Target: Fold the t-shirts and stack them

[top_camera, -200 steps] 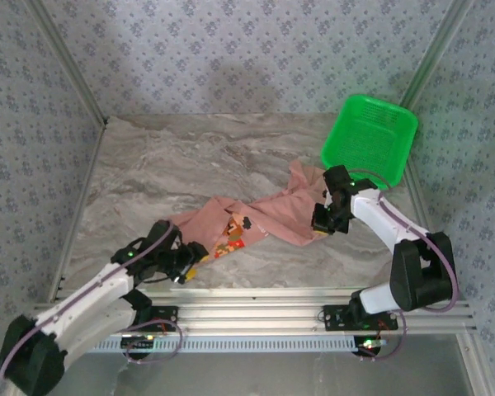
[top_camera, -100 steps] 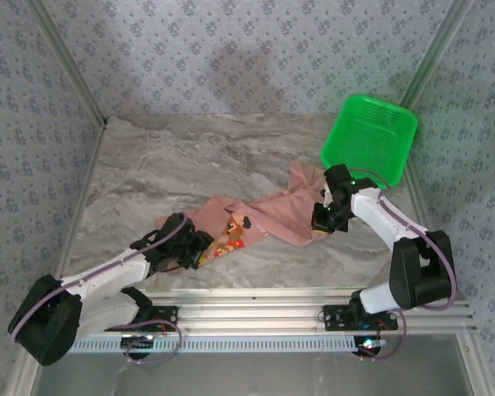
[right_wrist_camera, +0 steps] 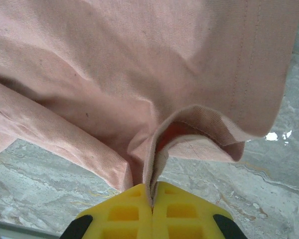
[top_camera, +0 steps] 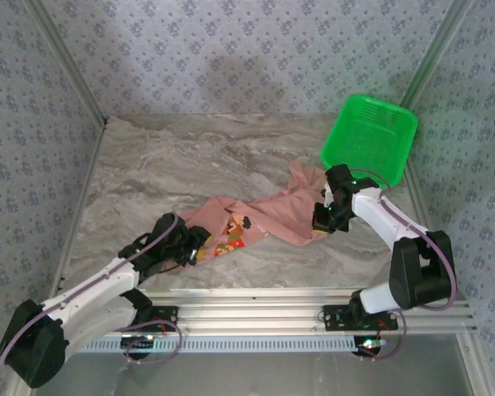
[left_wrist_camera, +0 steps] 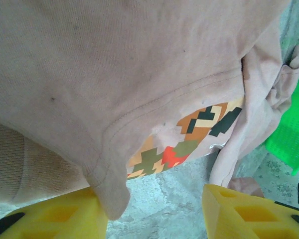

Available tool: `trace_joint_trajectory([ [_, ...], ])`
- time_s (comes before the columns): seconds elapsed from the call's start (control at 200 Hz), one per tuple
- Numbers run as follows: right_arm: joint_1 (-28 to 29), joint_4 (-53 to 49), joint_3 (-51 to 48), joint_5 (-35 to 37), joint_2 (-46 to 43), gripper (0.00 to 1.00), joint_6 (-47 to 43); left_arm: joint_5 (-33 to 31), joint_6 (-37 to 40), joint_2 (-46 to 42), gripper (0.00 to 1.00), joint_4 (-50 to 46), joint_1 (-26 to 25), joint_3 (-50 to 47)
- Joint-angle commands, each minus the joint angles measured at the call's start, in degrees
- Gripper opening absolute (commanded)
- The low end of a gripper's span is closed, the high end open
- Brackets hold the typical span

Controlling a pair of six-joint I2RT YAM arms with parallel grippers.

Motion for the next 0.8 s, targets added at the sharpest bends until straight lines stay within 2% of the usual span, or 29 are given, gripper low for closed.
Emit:
trace_joint_trajectory([
  [0.0,-0.27,-0.9,0.58,-0.85,-0.26,0.0,-0.99,-1.0,-3.19,-0.47,0.51,-7.9,0.99,0.08],
  [0.605,-0.36,-0.86,0.54,-0.72,-0.22,0.0,-0.96,-1.92,-1.14,6.47,0.5,-4.65,2.09,0.23],
  [0.799,-0.4,-0.95,0.59,-0.81,-0.46,0.0,-0.99,-3.58,0.02,9.64,0.39,-5.94,2.17,2.23],
])
